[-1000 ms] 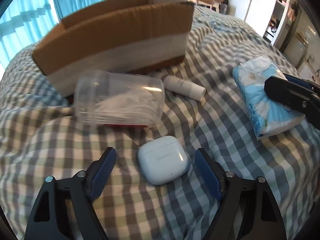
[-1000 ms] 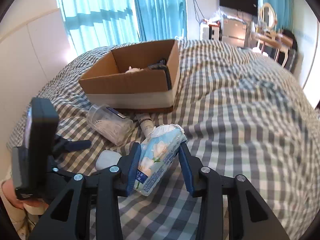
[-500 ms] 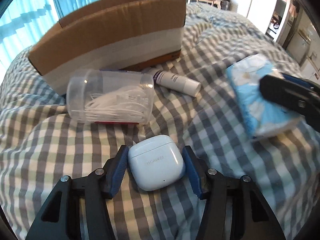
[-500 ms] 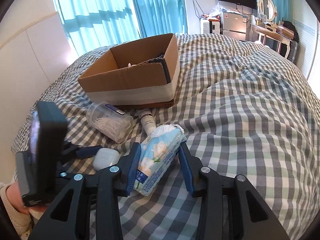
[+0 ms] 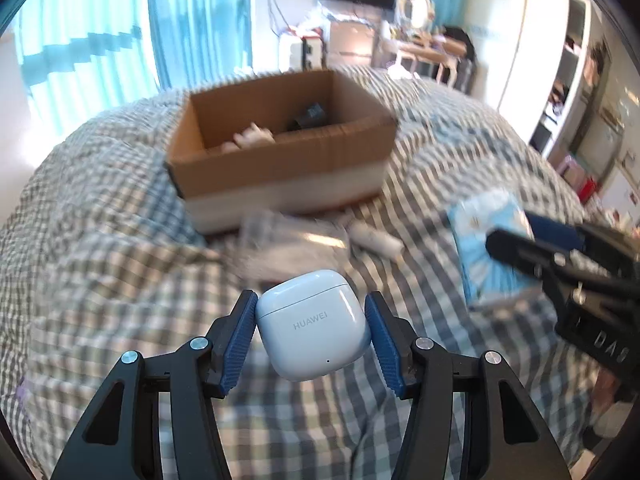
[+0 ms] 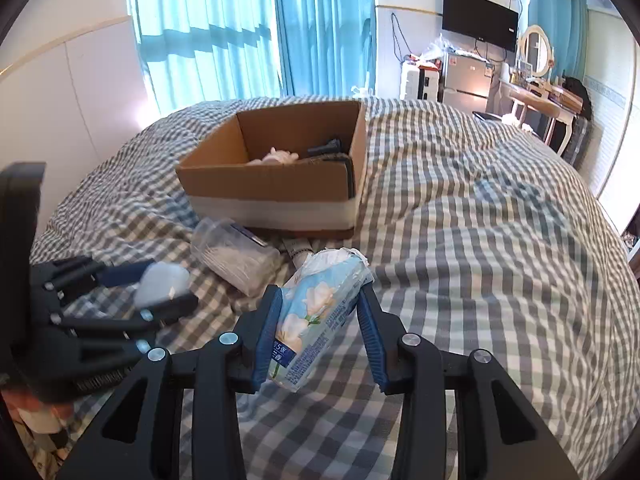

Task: Organize objects
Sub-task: 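Carry the earbud case and tissue pack over the box and open both grippers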

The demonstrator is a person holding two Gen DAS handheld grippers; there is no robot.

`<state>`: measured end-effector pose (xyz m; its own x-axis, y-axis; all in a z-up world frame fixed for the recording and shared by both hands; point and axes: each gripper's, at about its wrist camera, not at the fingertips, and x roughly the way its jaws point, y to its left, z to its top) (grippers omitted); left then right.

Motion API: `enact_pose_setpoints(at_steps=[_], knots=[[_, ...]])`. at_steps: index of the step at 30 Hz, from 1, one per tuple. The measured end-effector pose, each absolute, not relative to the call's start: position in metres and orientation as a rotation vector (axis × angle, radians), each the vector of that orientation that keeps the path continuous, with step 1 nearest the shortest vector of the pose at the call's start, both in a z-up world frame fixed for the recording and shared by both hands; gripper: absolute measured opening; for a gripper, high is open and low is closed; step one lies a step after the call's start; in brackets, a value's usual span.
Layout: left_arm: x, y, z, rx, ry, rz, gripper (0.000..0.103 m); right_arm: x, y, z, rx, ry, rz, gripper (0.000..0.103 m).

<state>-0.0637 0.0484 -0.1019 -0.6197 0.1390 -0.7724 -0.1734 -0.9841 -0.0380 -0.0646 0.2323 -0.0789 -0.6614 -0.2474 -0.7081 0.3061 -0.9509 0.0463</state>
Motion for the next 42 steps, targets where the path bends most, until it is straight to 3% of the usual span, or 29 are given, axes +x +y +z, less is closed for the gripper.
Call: enact_pose_setpoints(at_steps=[15, 23, 32, 42], knots=[[-0.131, 0.004, -0.004, -1.0, -0.046, 2.854, 0.056, -0.105, 0.189, 0.029, 0.853, 0.256, -2.636, 0.039], [-0.195, -0.005, 0.009, -0.995, -0.009, 2.893, 0.056, -0.174, 0.156, 0.064, 0.796, 0.286, -2.628, 0.039], [-0.271, 0.003, -0.029, -1.075, 0.074, 2.847, 0.056, -0.271, 0.134, 0.043, 0.855, 0.283, -2.615, 0.039], [-0.311, 0.014, -0.083, -1.204, 0.02, 2.741, 0.056, -0.348, 0.137, -0.02, 0.999, 0.187, -2.562, 0.039]])
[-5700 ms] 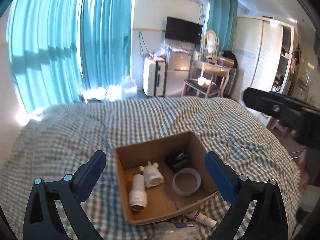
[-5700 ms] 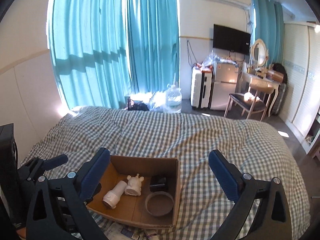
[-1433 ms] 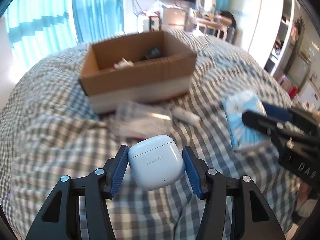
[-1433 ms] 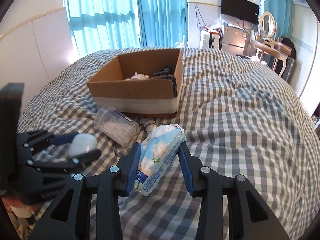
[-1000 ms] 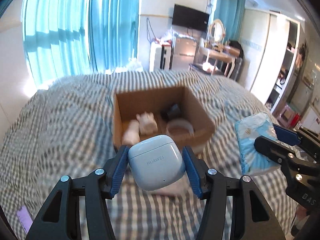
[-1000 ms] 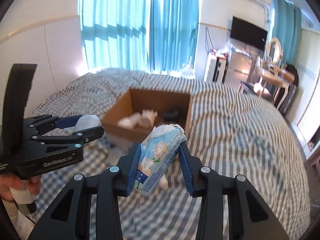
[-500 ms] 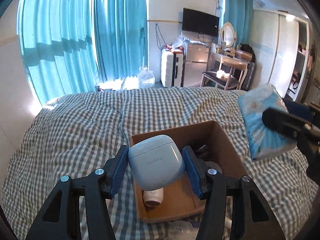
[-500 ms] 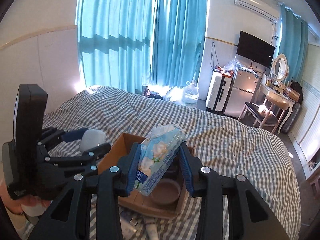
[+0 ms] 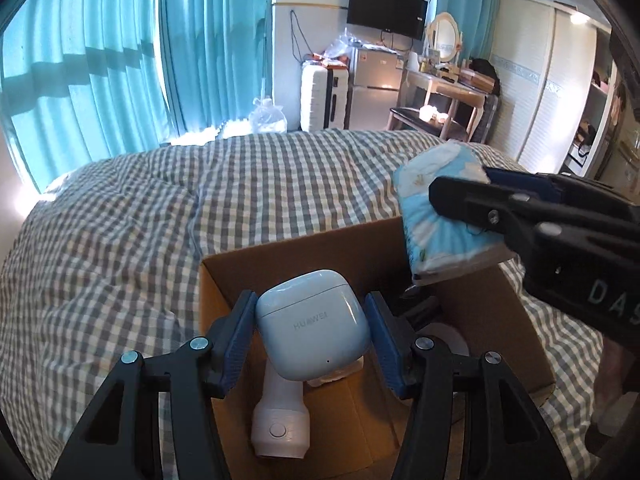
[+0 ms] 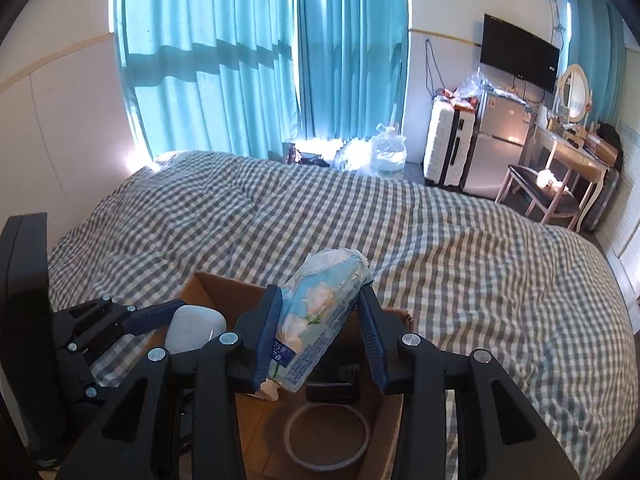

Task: Organize objects
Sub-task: 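Carry the earbud case and tissue pack over the box and open both grippers, then withdraw both tools from the box toward the remaining jar and tube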

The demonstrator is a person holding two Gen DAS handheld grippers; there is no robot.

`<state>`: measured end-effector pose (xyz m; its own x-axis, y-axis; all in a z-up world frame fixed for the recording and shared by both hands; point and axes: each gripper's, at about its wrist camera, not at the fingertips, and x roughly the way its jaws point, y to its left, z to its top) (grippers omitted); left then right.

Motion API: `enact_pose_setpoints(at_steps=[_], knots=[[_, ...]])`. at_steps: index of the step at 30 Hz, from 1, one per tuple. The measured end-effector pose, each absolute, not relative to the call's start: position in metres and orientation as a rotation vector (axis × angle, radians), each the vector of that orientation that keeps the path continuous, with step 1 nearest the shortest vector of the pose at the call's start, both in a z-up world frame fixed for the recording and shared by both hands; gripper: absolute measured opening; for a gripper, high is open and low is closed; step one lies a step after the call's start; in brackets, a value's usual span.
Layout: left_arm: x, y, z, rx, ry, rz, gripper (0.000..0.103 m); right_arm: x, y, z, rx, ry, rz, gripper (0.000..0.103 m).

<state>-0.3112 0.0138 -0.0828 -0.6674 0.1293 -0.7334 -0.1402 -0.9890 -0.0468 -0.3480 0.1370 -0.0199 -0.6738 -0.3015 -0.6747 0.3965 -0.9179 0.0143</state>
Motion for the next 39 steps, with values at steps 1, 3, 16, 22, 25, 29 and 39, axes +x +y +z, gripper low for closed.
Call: enact_pose_setpoints(at_steps=[1, 3, 16, 22, 25, 29, 39], knots=[[-0.31, 0.015, -0.087, -1.21, 0.016, 2.738, 0.056, -0.349, 0.14, -0.026, 1.009, 0.191, -2.553, 0.039], [-0.312, 0.012, -0.092, -1.227, 0.012, 2.729, 0.056, -0.351, 0.141, -0.039, 1.039, 0.19, -2.526, 0.039], [-0.293, 0.015, -0.093, -1.215, 0.059, 2.747, 0.08, -0.334, 0.157, -0.043, 1.048, 0.063, -2.517, 0.065], [-0.257, 0.015, -0.052, -1.1, 0.052, 2.811, 0.093, -0.295, 0.172, 0.006, 0.95, 0.025, -2.562, 0.067], [-0.235, 0.015, -0.028, -1.045, 0.079, 2.841, 0.093, -0.27, 0.178, 0.031, 0.89, 0.037, -2.591, 0.072], [-0.201, 0.019, 0.008, -0.95, 0.111, 2.906, 0.1, -0.228, 0.189, 0.067, 0.788, 0.03, -2.633, 0.076], [-0.126, 0.017, 0.044, -0.839, 0.089, 3.0, 0.103, -0.123, 0.205, 0.11, 0.633, 0.056, -2.687, 0.092]])
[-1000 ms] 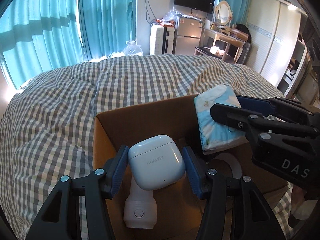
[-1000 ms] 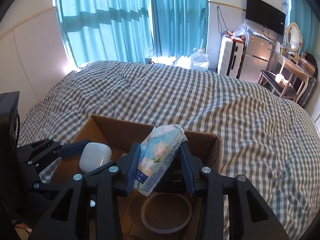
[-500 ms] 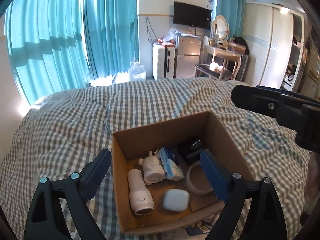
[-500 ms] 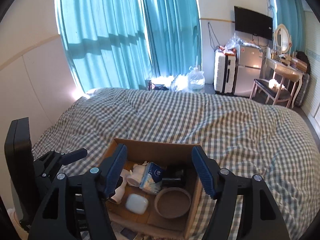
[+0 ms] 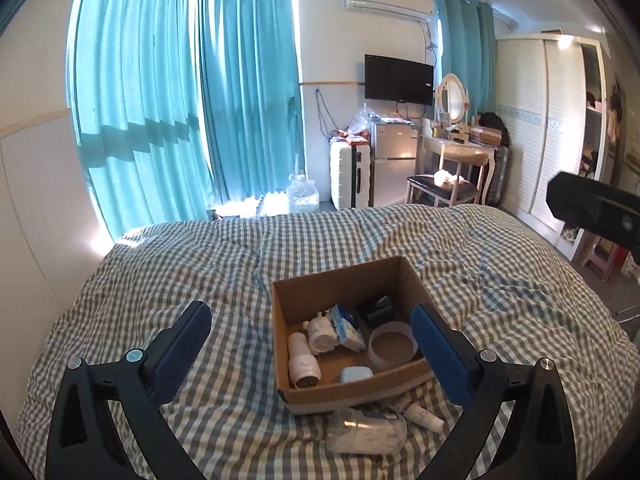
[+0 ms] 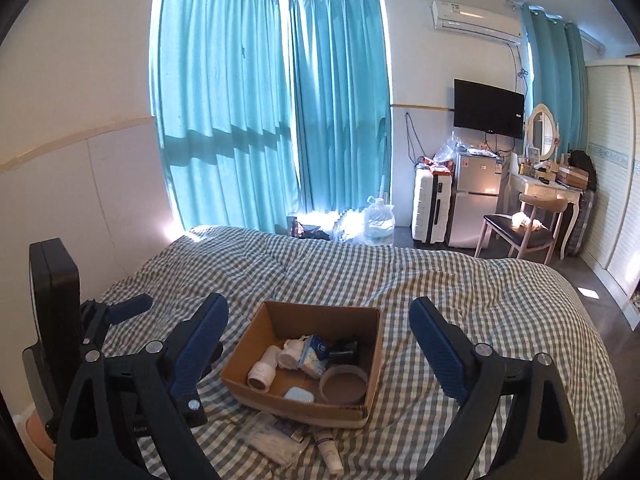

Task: Organize objects
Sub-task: 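Withdraw both tools from the box toward the remaining jar and tube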

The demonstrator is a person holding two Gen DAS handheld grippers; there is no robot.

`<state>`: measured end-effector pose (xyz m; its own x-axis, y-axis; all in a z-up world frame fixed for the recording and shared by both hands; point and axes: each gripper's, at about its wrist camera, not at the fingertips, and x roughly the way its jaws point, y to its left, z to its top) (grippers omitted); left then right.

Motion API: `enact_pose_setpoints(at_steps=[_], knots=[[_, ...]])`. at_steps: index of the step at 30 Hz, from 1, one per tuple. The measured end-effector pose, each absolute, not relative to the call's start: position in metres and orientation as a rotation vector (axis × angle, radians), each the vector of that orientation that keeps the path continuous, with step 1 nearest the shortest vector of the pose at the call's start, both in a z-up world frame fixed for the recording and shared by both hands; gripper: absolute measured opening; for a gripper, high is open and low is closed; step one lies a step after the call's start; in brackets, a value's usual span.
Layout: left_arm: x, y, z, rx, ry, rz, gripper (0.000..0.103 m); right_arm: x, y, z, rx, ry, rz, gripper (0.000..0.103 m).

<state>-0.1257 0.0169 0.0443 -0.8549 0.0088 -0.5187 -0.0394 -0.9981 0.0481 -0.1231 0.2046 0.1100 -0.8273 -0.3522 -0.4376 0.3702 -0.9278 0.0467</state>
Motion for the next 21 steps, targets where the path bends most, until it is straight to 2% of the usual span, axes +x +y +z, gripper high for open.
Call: enact_pose_setpoints(at_steps=[9, 21], knots=[[-0.091, 0.006, 0.014, -0.909, 0.086, 3.037, 0.103, -0.071, 0.231, 0.081, 0.661, 0.052, -2.718, 0.095], [-0.096, 0.021, -0.054, -1.046, 0.148, 2.971, 0.103, -0.09, 0.237, -0.015, 0.841, 0.046, -2.717, 0.096]])
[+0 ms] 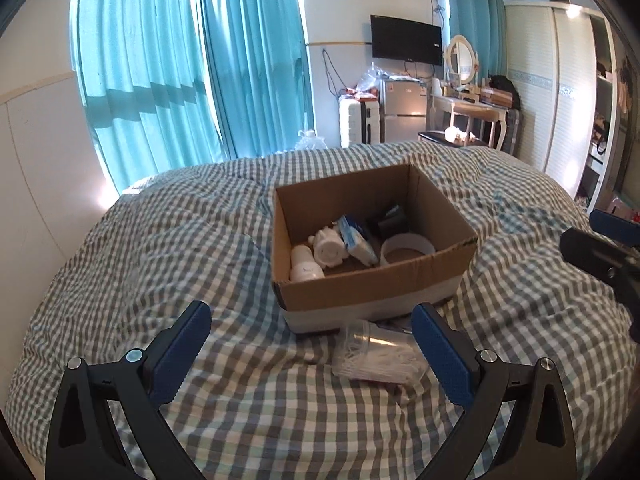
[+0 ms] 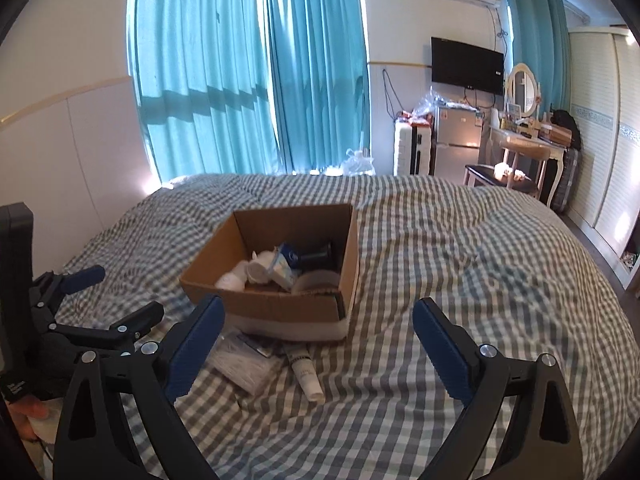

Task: Organize objects
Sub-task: 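Withdraw both tools from the box toward the remaining jar and tube, then grasp the clear cotton swab jar with the left gripper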

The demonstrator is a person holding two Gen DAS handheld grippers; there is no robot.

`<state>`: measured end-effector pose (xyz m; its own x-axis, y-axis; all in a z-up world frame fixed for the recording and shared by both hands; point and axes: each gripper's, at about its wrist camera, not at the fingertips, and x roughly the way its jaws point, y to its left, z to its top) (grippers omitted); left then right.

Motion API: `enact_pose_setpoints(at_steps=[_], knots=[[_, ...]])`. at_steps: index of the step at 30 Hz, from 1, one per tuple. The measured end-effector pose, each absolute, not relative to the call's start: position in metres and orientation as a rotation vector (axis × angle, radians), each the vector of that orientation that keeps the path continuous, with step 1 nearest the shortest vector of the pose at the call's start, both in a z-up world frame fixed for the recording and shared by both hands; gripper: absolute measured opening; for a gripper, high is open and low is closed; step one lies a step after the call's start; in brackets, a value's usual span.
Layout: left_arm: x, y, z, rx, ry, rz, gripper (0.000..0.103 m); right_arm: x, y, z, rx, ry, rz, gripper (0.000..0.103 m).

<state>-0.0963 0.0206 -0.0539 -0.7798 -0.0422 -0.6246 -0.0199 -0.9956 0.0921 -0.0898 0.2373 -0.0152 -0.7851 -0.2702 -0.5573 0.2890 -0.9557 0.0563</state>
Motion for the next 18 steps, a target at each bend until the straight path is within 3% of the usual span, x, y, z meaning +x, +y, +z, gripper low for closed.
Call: enact_pose_setpoints(at_steps=[18], knots=[[-0.12, 0.061, -0.148, 1.447, -0.238, -2.907, 0.103, -0.128, 0.246, -0.087, 1.073, 0.037, -2.681, 0.095]])
